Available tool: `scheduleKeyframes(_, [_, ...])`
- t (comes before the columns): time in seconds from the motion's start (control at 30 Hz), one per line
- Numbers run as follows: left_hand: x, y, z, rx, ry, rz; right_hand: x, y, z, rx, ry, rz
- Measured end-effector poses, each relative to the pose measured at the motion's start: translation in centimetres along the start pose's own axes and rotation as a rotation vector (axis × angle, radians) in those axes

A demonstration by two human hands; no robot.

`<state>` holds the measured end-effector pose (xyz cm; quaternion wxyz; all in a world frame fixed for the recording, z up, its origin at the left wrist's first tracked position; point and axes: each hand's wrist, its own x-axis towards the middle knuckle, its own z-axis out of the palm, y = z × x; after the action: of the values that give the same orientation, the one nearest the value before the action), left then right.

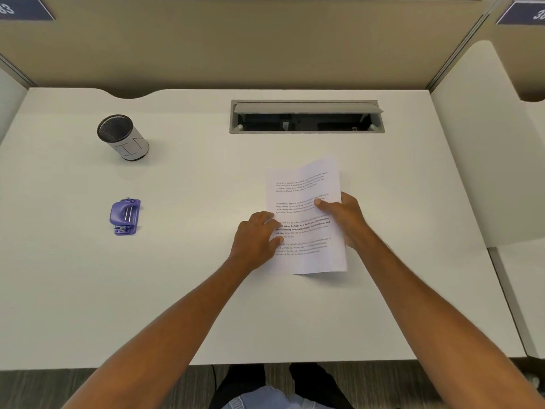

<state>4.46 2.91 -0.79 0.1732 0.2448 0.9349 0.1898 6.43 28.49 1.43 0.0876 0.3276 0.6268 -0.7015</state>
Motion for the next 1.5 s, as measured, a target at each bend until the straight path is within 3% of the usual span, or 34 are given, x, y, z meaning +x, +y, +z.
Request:
scheduleKeyframes(0.1, [0.0,-0.3,0.1,-0.043,0.008,-0.001,0.0,-0.6,-1.1,-0.299,0.061,-0.062])
scheduleKeyframes(0.17, [0.0,-0.5,0.2,-0.107,0.026,-0.013,-0.1,-0.9,-1.6,-0.366,0.067,-0.087])
scheduleKeyframes(0.27, [0.4,-0.3,-0.1,-0.401,0.102,-0.121,-0.5,-1.0,-2.0,-0.327,0.02,-0.114])
scheduleKeyframes(0.43, [2.1,-0.3,-3.0,-1.117,0.136,-0.497,-1.9,-2.3,-2.1,-0.156,-0.102,-0.197])
scheduleKeyframes(0.6, [3.1,-0.5,-6.1,-1.408,0.072,-0.433,-3.0,-4.0,-1.5,-0.042,-0.125,-0.259])
scheduleKeyframes(0.73, [3.0,0.5,-8.3,-1.372,0.13,-0.222,-3.4,-5.1,-0.9,-0.012,-0.105,-0.319])
scheduleKeyframes(0.97, [2.0,1.9,-10.6,-1.227,0.357,-0.124,-3.7,-5.9,0.3,-0.029,-0.08,-0.399])
scheduleKeyframes(1.5, [1.0,2.1,-10.1,-1.19,0.333,-0.16,-3.7,-4.8,1.6,-0.014,-0.058,-0.372])
